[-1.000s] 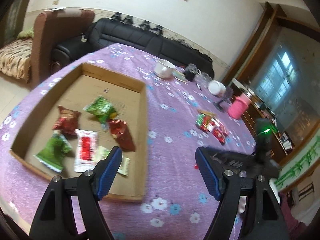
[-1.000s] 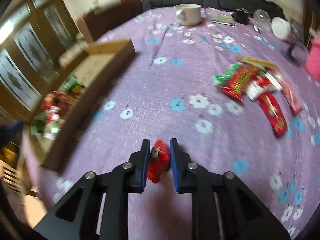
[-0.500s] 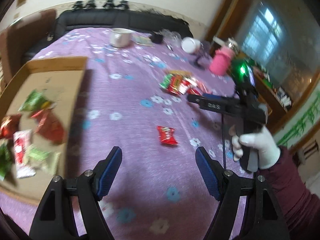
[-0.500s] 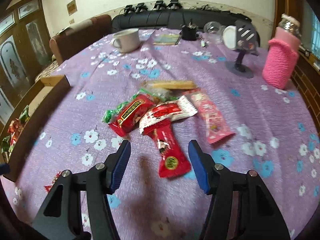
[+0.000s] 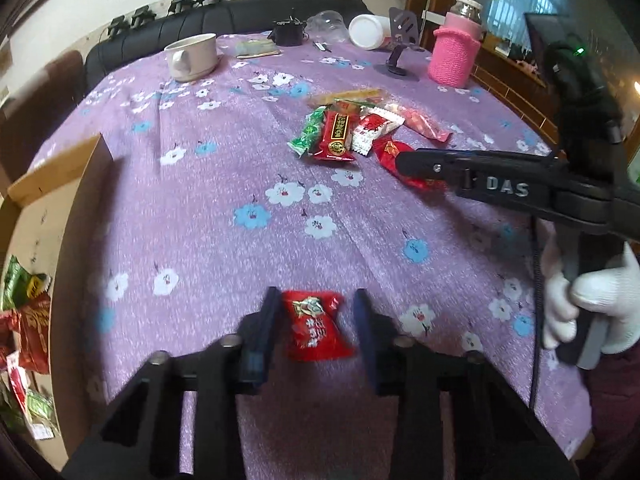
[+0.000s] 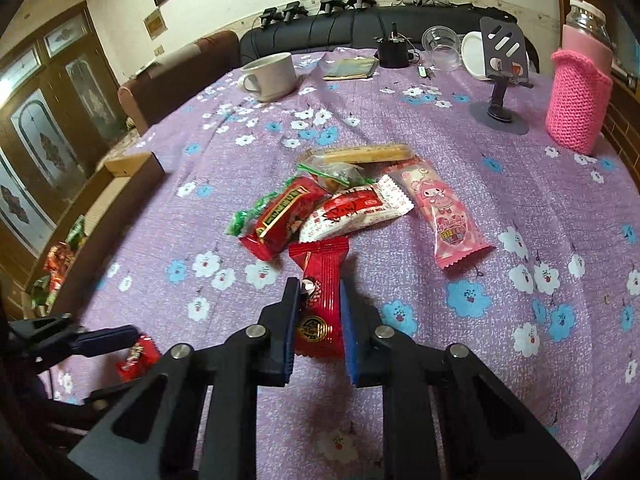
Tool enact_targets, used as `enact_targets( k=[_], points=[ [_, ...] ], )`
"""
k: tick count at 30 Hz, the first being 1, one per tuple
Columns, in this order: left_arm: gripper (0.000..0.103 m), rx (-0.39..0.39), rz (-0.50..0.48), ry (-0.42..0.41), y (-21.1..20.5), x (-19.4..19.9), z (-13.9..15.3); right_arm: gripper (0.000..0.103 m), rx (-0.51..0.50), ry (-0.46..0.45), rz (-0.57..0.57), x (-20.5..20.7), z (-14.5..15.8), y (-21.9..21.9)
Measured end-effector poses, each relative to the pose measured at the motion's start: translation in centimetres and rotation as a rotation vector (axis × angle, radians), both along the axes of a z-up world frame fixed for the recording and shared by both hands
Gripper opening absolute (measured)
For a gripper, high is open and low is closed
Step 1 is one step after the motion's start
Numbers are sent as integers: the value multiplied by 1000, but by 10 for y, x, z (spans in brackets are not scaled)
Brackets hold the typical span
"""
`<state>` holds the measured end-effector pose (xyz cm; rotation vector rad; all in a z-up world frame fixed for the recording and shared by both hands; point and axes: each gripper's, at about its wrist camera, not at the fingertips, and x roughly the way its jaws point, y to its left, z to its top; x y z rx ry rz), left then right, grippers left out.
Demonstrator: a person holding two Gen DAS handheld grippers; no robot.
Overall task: Organize snacks
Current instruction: 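Carry both red candies over the cardboard tray and open both tools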
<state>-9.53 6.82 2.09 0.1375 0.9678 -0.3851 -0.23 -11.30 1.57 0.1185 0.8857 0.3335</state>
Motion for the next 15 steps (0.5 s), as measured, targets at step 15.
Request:
enact_targets(
  k=[15],
  points=[
    [23,-290,170,-103,114,-26,63,21,196,-18,45,-18,18,10]
  ],
)
